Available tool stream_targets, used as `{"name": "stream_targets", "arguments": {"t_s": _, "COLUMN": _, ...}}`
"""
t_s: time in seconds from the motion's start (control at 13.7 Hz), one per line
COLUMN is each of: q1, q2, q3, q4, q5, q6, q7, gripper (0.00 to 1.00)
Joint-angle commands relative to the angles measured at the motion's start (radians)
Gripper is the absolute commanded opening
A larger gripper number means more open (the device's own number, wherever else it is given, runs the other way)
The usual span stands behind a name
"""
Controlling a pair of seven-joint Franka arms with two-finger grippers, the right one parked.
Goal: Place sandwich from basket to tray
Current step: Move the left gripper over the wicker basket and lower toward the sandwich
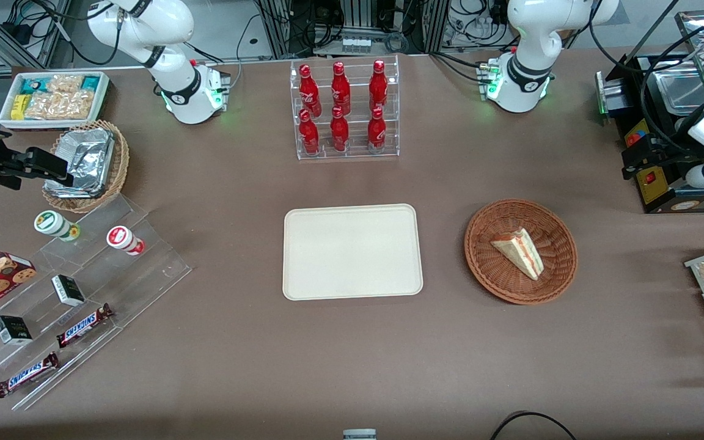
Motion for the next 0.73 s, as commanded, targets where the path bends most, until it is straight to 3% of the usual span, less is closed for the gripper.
{"name": "stream_targets", "arguments": {"t_s": 0.0, "q1": 0.02, "q2": -0.005, "q3": -0.014, "q4": 0.018, "q5": -0.017, "q6": -0.028, "q7": 0.007, "gripper": 1.0}}
{"name": "stream_targets", "arguments": {"t_s": 0.29, "q1": 0.016, "q2": 0.048, "q3": -0.02, "q4": -0.026, "q5": -0.008, "q6": 0.019, "q7": -0.023, "gripper": 1.0}}
{"name": "stream_targets", "arguments": {"t_s": 0.66, "q1": -0.028, "q2": 0.07, "q3": -0.043, "q4": -0.302, "q5": -0.013, "q6": 0.368, "q7": -0.184, "gripper": 1.0}}
